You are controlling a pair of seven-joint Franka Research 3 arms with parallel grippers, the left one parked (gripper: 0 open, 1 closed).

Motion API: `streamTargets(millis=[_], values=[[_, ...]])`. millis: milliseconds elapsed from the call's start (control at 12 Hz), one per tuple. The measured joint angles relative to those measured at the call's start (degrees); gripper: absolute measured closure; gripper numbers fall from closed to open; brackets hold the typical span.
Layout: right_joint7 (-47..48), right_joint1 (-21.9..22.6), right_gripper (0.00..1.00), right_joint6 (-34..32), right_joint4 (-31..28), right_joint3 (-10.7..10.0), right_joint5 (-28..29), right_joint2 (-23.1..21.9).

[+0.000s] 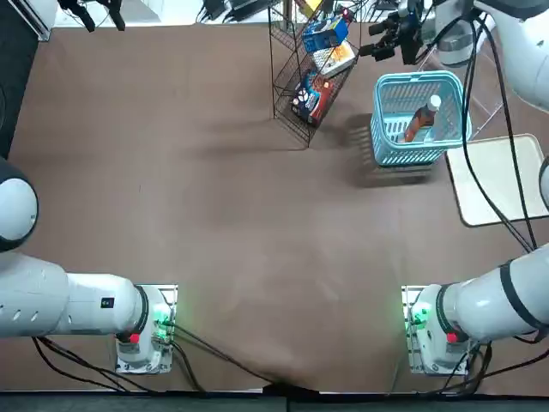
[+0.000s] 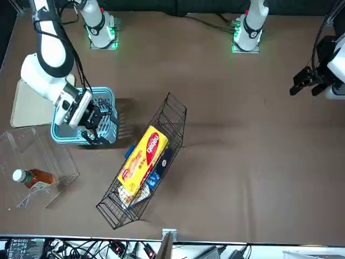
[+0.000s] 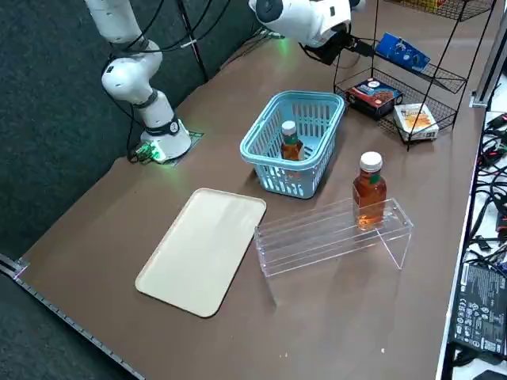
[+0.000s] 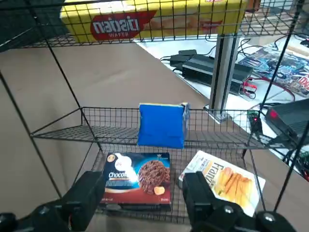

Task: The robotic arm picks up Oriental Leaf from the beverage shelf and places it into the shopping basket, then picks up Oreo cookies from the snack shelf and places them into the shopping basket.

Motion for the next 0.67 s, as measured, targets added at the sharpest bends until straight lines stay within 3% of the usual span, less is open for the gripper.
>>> streamTargets(millis=[667], values=[[0.0,2.3,0.0,1.4,6.9,0.0,2.0,6.4]])
